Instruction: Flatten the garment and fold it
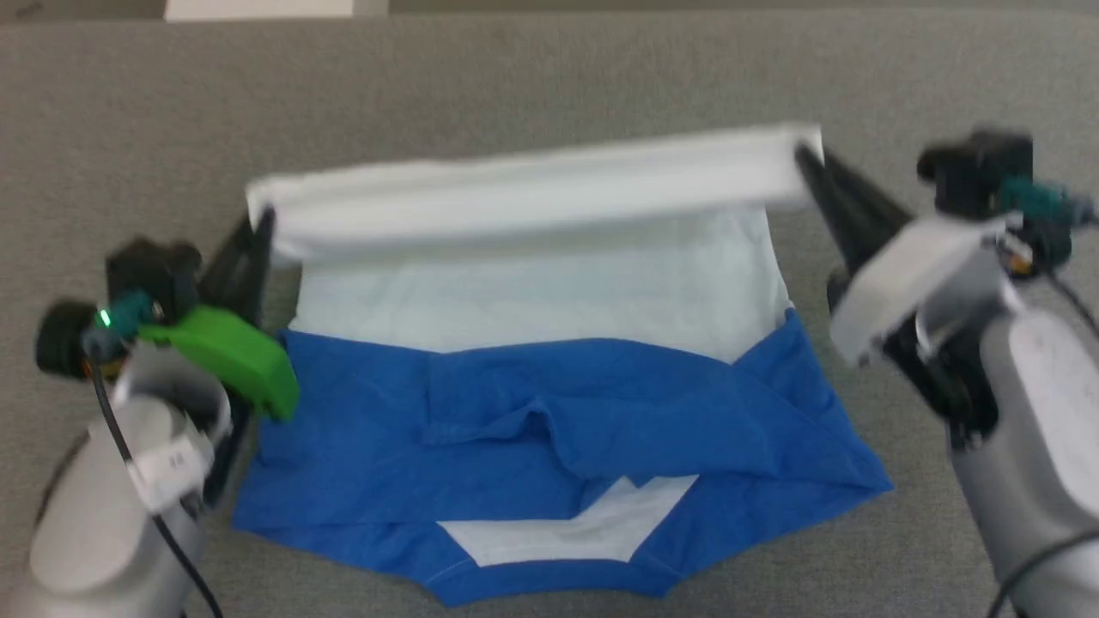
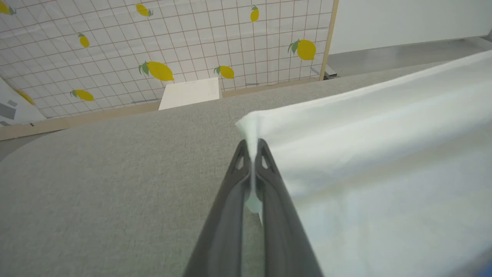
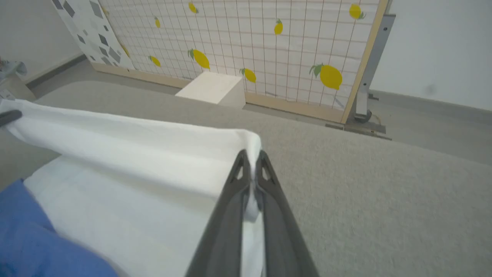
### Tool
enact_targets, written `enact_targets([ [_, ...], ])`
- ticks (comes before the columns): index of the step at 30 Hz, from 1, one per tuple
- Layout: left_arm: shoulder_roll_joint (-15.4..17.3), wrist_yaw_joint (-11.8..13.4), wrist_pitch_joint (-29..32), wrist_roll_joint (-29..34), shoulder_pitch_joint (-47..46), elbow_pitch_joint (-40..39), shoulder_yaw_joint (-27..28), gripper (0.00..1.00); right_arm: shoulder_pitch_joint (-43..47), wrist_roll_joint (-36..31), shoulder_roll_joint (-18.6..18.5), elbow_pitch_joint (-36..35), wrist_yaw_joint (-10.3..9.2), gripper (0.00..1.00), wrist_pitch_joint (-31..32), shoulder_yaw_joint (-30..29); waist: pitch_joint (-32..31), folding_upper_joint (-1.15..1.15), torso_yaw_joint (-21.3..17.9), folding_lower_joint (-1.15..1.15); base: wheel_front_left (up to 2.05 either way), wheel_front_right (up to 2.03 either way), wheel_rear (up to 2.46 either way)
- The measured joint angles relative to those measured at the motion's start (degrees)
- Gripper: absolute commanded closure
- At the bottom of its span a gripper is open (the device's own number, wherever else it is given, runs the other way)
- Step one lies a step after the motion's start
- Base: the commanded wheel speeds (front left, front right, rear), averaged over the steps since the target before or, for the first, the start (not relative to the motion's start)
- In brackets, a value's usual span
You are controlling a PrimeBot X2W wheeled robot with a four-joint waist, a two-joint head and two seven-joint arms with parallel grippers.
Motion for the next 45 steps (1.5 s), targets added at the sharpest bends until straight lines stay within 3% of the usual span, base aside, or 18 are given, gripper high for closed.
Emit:
enact_targets([
  [7,-0.8,3.2,0.9,-3.7,15.4,-7.7,0.0,1.0,20.8,0.3,1.7,-11.4,0.0,1.0,7.4,-6.9,-6.9,0.0,1.3,0.0,0.0,0.0,0.0],
  [15,-3.0,5.3,-0.4,-6.9,27.6,-9.7,-0.1,1.0,36.6,-3.2,9.0,-21.0,0.01,1.0,15.6,-13.0,-11.3,0.0,2.8,0.0,0.0,0.0,0.0],
  [26,-6.8,5.2,-1.9,-8.7,30.4,-2.3,-2.5,1.0,43.8,-6.7,12.7,-18.0,0.01,1.0,17.7,-15.6,-12.1,0.0,4.4,0.0,0.0,0.0,0.0],
  [27,-7.2,5.2,-2.0,-8.8,30.3,-1.5,-2.9,0.71,43.8,-6.7,12.8,-17.2,0.0,0.83,17.5,-15.6,-12.1,0.0,4.5,0.0,0.0,0.0,0.0],
  [28,-7.5,5.1,-1.9,-8.8,30.3,-0.6,-3.1,0.55,43.9,-6.7,12.8,-16.6,0.0,0.65,17.3,-15.3,-12.1,0.0,4.5,0.0,0.0,0.0,0.0],
  [29,-7.7,4.8,-1.8,-8.8,30.2,0.4,-3.4,0.02,43.9,-6.6,12.8,-15.8,0.0,0.04,17.0,-15.1,-12.2,0.0,4.6,0.0,0.0,0.0,0.0],
  [35,-8.4,5.0,-2.7,-8.9,29.8,1.9,-3.5,0.0,44.2,-4.5,12.8,-13.9,0.0,0.0,15.4,-14.8,-13.1,0.0,4.7,0.0,0.0,0.0,0.0],
  [45,-5.5,10.0,-8.9,-6.6,31.3,-5.0,1.9,0.0,46.4,-2.9,12.8,-20.2,-0.01,0.0,12.0,-17.8,-14.8,0.0,4.9,0.0,0.0,0.0,0.0],
])
